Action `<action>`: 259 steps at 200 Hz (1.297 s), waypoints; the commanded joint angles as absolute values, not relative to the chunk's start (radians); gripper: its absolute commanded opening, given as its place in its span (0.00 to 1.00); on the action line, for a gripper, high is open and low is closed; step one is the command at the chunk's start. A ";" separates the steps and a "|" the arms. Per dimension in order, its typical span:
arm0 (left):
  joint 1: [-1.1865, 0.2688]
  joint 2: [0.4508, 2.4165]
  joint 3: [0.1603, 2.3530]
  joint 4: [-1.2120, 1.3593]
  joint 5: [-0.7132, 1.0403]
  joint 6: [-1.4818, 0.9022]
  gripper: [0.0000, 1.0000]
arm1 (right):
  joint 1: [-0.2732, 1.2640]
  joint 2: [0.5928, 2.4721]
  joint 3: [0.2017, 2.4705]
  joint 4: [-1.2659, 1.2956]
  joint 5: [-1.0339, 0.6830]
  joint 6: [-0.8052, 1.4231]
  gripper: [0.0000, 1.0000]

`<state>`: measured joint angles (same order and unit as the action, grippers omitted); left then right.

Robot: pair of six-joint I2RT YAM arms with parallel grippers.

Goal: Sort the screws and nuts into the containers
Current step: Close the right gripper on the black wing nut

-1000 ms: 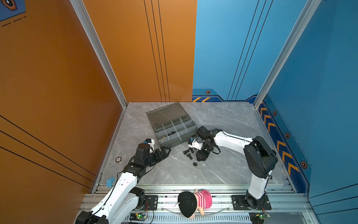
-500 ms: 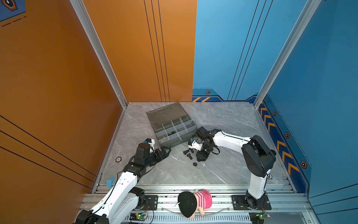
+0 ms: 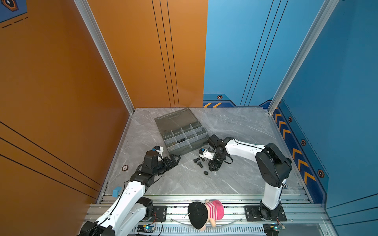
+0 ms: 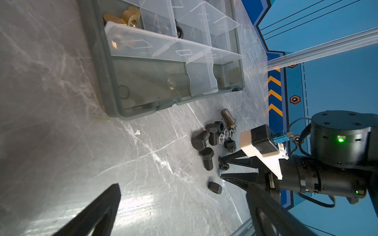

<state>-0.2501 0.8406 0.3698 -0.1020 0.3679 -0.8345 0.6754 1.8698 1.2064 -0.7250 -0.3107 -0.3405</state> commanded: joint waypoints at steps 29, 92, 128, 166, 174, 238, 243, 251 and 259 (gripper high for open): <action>-0.260 0.828 0.392 -0.126 0.364 -0.813 0.98 | 0.684 1.859 1.183 -0.759 -0.286 -0.308 0.35; -0.261 0.824 0.387 -0.127 0.364 -0.813 0.98 | 0.693 1.900 1.191 -0.743 -0.260 -0.231 0.27; -0.260 0.824 0.386 -0.127 0.363 -0.812 0.98 | 0.693 1.899 1.192 -0.727 -0.267 -0.206 0.25; -0.261 0.824 0.382 -0.125 0.365 -0.811 0.98 | 0.693 1.895 1.200 -0.724 -0.254 -0.188 0.11; -0.261 0.824 0.381 -0.123 0.365 -0.812 0.98 | 0.693 1.889 1.203 -0.724 -0.256 -0.187 0.07; -0.259 0.822 0.377 -0.117 0.368 -0.813 0.98 | 0.673 1.763 1.173 -0.679 -0.310 -0.179 0.00; -0.259 0.821 0.376 -0.117 0.368 -0.813 0.98 | 0.670 1.755 1.171 -0.675 -0.319 -0.179 0.00; -0.259 0.821 0.377 -0.115 0.368 -0.813 0.98 | 0.667 1.744 1.168 -0.672 -0.328 -0.178 0.00; -0.258 0.820 0.374 -0.114 0.368 -0.813 0.98 | 0.664 1.733 1.165 -0.668 -0.334 -0.176 0.00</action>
